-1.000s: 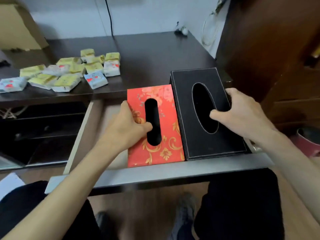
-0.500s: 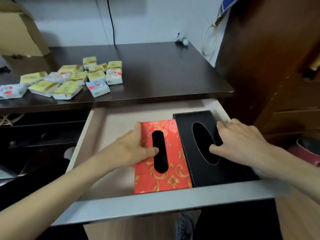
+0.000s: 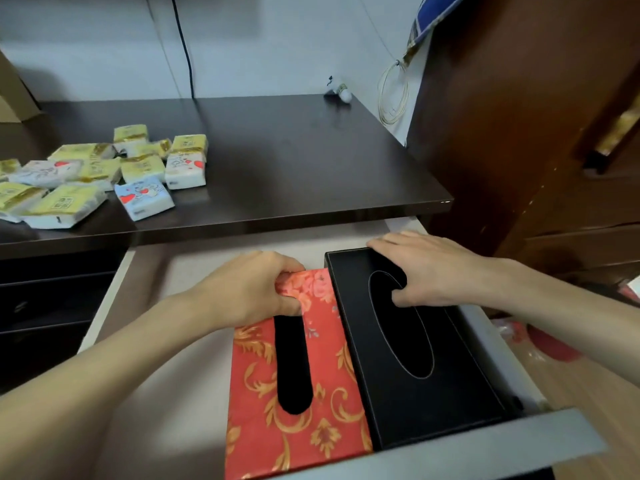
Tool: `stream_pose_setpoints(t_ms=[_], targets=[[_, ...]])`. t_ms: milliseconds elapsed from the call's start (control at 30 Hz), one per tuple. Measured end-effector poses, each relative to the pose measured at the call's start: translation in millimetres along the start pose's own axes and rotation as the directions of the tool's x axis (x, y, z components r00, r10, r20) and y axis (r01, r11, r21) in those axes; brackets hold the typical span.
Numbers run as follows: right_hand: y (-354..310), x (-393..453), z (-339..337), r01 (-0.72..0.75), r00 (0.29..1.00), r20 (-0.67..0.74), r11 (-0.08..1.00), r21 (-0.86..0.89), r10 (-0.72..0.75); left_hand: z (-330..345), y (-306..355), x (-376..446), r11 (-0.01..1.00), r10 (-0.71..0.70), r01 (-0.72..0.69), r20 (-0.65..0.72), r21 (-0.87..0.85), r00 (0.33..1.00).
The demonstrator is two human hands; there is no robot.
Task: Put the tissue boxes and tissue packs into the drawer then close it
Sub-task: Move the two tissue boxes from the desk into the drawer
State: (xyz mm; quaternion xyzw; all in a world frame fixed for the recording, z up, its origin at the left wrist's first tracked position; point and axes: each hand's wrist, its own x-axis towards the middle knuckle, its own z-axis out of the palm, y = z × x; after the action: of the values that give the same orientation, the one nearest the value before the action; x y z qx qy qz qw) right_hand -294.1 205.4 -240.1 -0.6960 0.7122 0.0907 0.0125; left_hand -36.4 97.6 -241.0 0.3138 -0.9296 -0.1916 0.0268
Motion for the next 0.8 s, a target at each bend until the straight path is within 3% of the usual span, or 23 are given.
stream_pose_setpoints(t_ms=[600, 800], targets=[[22.8, -13.6, 10.6, 0.031, 0.998, -0.059, 0.982, 0.185, -0.021, 15.0, 11.1, 17.7, 0.992, 0.041, -0.026, -0.118, 0.126, 0.992], [16.6, -22.2, 12.0, 0.029, 0.999, -0.036, 0.984, 0.173, -0.023, 19.3, 19.5, 7.7, 0.989, 0.064, -0.043, -0.143, 0.14, 0.988]])
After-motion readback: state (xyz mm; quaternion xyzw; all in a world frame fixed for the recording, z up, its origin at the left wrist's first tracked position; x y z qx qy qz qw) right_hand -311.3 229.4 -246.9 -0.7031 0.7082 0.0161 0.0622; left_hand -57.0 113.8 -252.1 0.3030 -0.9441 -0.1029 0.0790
